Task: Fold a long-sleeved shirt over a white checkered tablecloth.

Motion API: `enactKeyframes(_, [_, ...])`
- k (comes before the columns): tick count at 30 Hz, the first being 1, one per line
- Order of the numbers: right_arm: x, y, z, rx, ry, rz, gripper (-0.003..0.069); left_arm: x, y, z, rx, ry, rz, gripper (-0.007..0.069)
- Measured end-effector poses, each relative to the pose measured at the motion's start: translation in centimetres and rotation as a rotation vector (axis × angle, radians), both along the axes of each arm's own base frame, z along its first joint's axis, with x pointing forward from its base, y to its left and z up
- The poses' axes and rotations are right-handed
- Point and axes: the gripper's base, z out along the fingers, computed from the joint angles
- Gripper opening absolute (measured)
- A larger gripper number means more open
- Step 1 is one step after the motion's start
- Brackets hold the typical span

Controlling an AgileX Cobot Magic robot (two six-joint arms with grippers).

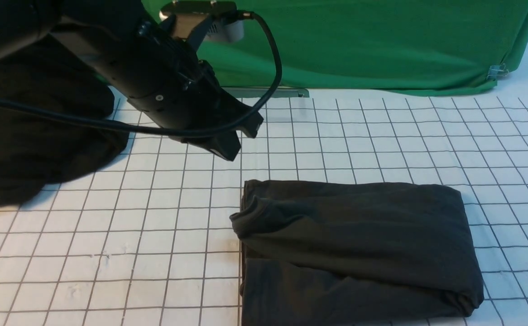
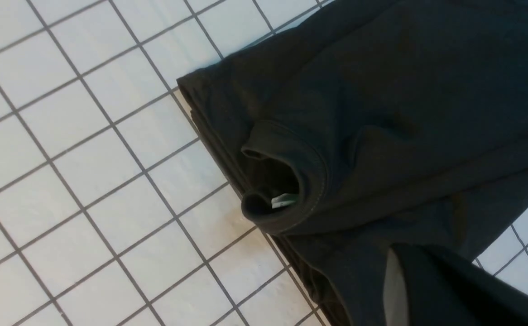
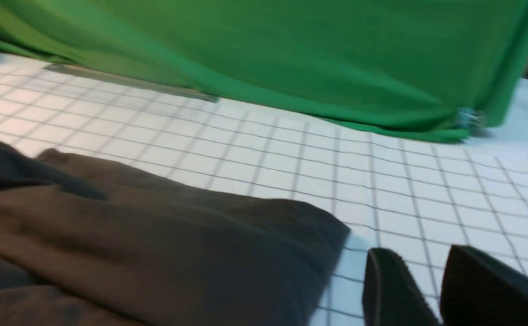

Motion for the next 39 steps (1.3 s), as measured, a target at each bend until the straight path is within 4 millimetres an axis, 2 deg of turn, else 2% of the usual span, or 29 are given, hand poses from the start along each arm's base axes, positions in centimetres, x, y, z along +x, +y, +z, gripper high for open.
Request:
enactKeyframes(5, [-0.3,-0.5,-2.3,-0.004,0.028,-0.075,0.0196,0.0,0.0,0.0,0.0,-0.002,0.0,0.0])
enactKeyframes(13, [-0.5,-0.6,-2.9,-0.013,0.084,-0.083,0.0218,0.2,0.0,0.1,-0.009,-0.019,0.005,0.0])
enactKeyframes(21, [-0.8,-0.8,-2.8,-0.006,0.049,-0.12,0.0236,0.1,-0.1,0.1,-0.002,-0.013,-0.01,0.0])
enactKeyframes(29, [-0.8,-0.9,-2.8,-0.006,0.049,-0.13,0.0239,-1.1,0.5,-0.2,0.07,0.077,-0.056,0.0])
enactKeyframes(33, [-0.8,-0.9,-2.8,-0.006,0.049,-0.13,0.0239,-2.1,1.4,0.9,0.113,0.069,-0.065,0.0])
enactKeyframes(39, [-0.8,-0.9,-2.8,-0.006,0.049,-0.13,0.0239,-4.6,2.7,4.2,0.082,-0.04,-0.06,0.0])
